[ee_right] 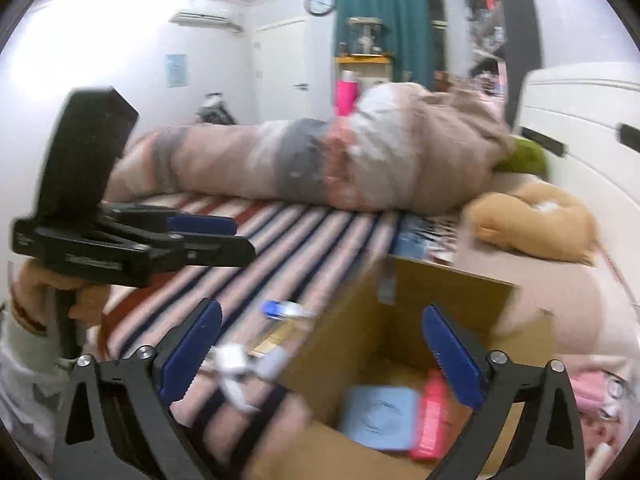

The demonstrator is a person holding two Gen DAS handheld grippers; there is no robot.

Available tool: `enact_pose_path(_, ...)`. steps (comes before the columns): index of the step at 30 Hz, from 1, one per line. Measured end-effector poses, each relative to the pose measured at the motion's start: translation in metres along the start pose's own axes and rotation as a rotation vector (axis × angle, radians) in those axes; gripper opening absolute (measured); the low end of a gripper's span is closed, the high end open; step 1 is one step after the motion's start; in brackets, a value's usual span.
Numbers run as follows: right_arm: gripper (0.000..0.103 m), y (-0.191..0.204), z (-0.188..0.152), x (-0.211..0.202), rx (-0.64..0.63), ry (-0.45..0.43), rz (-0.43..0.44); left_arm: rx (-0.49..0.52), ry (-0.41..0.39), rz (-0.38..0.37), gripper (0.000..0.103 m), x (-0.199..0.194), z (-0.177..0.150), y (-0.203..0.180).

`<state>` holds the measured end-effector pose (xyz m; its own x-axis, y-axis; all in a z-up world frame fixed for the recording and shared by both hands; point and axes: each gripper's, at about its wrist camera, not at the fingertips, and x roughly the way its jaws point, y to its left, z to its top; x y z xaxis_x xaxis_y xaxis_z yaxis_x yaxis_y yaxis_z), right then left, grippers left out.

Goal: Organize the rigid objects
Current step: 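Grasp the small white bottle with the right gripper while the left grasps the tape roll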

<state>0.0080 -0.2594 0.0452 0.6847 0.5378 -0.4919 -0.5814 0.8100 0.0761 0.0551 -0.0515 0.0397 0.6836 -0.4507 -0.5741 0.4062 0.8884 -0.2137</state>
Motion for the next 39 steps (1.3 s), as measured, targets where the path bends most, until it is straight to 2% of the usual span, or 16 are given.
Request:
enact_pose_path(3,0.101,0.029,0.003,0.021,-0.021,0.038,0.059,-0.028,-0.008,0.069,0.061,-0.014,-0.020,0.037)
enact_pose_path(7,0.101,0.067,-0.003,0.051,-0.076,0.080,0.135,-0.067,0.012,0.112,0.062,-0.014,-0.051,0.076)
enact_pose_path(10,0.101,0.086,-0.017,0.074,-0.119,0.146,0.177,-0.108,0.041,0.084,0.062,-0.002,-0.080,0.101)
enact_pose_path(13,0.098,0.097,-0.040,0.100,-0.150,0.248,0.182,-0.147,0.113,0.046,0.062,0.019,-0.108,0.118)
enact_pose_path(15,0.078,0.100,-0.057,0.114,-0.175,0.295,0.140,-0.164,0.149,0.013,0.062,0.027,-0.123,0.122)
enact_pose_path(16,0.073,0.100,-0.070,0.123,-0.183,0.331,0.117,-0.171,0.168,0.000,0.062,0.031,-0.128,0.123)
enact_pose_path(17,0.068,0.099,-0.079,0.129,-0.182,0.360,0.109,-0.175,0.183,-0.010,0.062,0.034,-0.132,0.124)
enact_pose_path(19,0.064,0.091,-0.097,0.144,-0.172,0.419,0.070,-0.166,0.194,-0.031,0.062,0.037,-0.138,0.123)
enact_pose_path(23,0.039,0.078,-0.115,0.155,-0.150,0.457,0.009,-0.153,0.218,-0.099,0.062,0.041,-0.147,0.115)
enact_pose_path(24,0.030,0.075,-0.118,0.157,-0.139,0.466,0.001,-0.133,0.230,-0.106,0.062,0.043,-0.147,0.110)
enact_pose_path(25,0.026,0.070,-0.121,0.159,-0.121,0.479,-0.013,-0.117,0.240,-0.107,0.062,0.045,-0.148,0.106)
enact_pose_path(29,0.025,0.058,-0.120,0.154,-0.044,0.464,0.004,-0.074,0.282,-0.135,0.062,0.058,-0.154,0.090)
enact_pose_path(34,0.025,0.059,-0.124,0.153,-0.051,0.455,-0.002,-0.020,0.324,-0.122,0.062,0.079,-0.159,0.073)
enact_pose_path(36,0.024,0.058,-0.125,0.153,-0.050,0.451,0.001,0.016,0.326,-0.094,0.054,0.084,-0.160,0.067)
enact_pose_path(37,0.024,0.058,-0.125,0.153,-0.045,0.450,0.003,0.040,0.321,-0.074,0.040,0.084,-0.160,0.065)
enact_pose_path(39,0.024,0.057,-0.125,0.150,-0.040,0.447,0.005,0.071,0.315,-0.047,0.040,0.084,-0.159,0.062)
